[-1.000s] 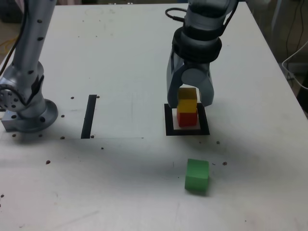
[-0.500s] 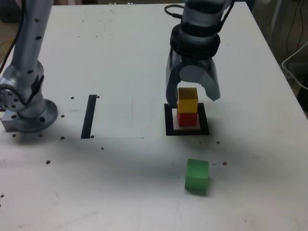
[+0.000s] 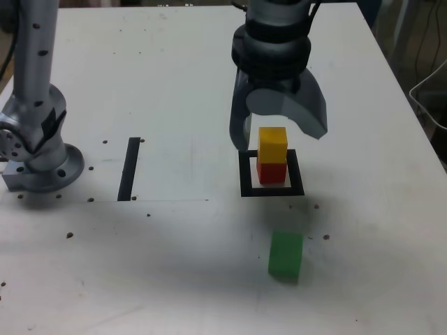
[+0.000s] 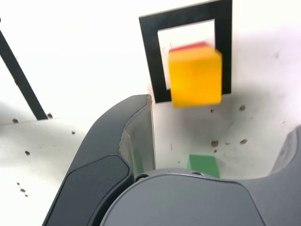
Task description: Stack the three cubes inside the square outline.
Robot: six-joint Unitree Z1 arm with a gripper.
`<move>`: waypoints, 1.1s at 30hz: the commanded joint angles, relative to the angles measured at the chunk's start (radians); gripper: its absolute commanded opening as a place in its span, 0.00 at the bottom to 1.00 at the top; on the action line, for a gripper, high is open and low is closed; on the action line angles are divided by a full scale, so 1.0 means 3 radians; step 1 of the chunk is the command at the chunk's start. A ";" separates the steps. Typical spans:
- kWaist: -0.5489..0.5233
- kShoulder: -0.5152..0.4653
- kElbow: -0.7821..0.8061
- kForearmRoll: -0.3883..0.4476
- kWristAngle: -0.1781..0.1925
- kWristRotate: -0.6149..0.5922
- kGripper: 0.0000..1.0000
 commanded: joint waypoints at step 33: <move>-0.0938 0.0556 -0.0033 -0.0451 -0.0143 -0.0611 1.00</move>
